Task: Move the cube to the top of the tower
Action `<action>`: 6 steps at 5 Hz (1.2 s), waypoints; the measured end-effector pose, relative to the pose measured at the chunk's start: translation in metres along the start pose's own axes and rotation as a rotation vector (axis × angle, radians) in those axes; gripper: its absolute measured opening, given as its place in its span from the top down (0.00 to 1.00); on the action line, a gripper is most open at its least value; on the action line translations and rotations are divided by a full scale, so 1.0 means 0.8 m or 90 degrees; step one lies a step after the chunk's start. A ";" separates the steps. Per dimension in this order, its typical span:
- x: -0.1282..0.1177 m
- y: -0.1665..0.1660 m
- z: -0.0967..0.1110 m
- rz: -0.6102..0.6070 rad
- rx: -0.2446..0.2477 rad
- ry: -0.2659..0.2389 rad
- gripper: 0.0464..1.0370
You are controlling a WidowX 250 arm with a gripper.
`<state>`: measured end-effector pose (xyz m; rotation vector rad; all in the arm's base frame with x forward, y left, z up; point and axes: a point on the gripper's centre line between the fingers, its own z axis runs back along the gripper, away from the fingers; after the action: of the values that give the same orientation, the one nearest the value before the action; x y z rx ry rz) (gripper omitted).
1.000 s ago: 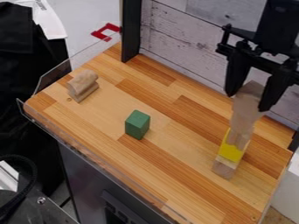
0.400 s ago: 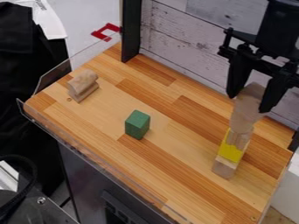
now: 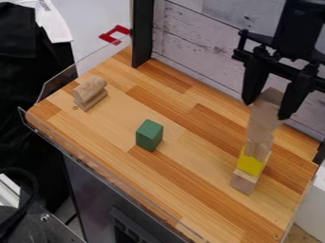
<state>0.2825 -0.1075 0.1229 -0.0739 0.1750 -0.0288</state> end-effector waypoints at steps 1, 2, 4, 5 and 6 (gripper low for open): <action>0.001 0.003 0.000 0.005 -0.001 0.001 0.48; 0.001 0.003 0.000 0.004 -0.001 0.000 0.48; 0.000 0.006 0.002 0.002 0.014 0.008 0.12; -0.002 0.002 0.002 0.001 0.022 0.011 0.03; -0.005 0.002 0.006 0.007 0.019 0.009 0.04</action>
<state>0.2798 -0.1055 0.1278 -0.0428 0.1887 -0.0215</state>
